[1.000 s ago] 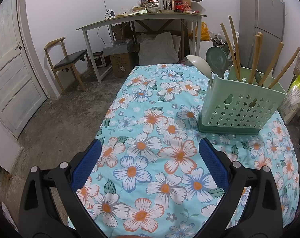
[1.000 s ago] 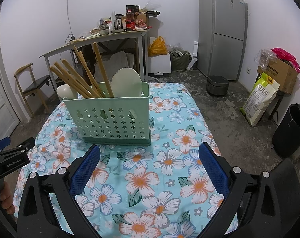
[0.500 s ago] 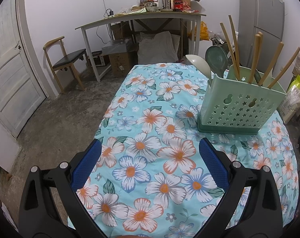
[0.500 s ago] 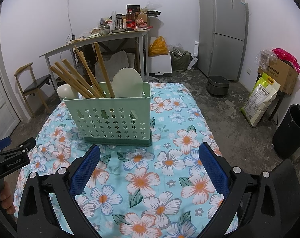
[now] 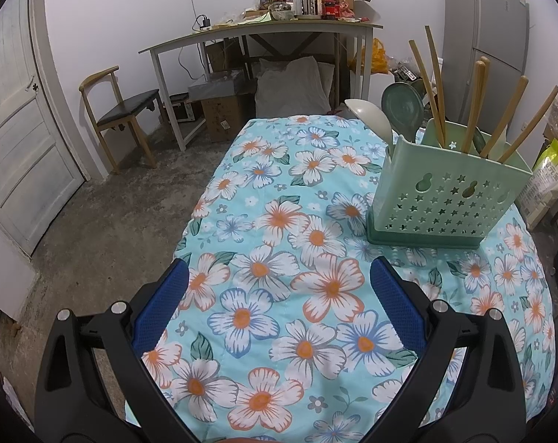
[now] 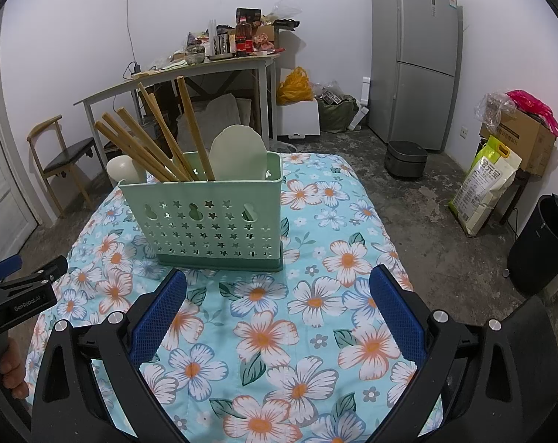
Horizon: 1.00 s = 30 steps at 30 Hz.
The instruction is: Organize utensils
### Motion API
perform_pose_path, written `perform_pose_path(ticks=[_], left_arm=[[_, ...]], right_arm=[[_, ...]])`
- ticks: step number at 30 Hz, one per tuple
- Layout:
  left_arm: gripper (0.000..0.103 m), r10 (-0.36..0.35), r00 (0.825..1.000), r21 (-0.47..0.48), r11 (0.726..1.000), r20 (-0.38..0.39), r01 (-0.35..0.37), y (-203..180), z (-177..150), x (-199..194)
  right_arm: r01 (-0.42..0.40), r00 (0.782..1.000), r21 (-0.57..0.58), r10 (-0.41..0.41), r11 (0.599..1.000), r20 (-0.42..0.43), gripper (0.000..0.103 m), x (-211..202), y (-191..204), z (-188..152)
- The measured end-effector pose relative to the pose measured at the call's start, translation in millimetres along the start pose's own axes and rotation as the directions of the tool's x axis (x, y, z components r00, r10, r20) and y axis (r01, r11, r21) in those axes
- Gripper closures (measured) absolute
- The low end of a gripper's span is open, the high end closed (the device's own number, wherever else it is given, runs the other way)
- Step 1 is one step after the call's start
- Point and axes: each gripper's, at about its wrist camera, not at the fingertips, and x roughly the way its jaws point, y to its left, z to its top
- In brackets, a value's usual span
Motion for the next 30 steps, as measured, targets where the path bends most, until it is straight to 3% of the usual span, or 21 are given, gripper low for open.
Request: perform_pose_path(ticks=[30], left_arm=[[0.008, -0.003, 1.0, 0.0, 1.0, -0.002, 0.003, 1.0, 0.3, 0.5]], right_arm=[[-0.004, 1.0, 0.0, 0.004, 1.0, -0.001, 0.006, -0.2, 0.5, -0.8]])
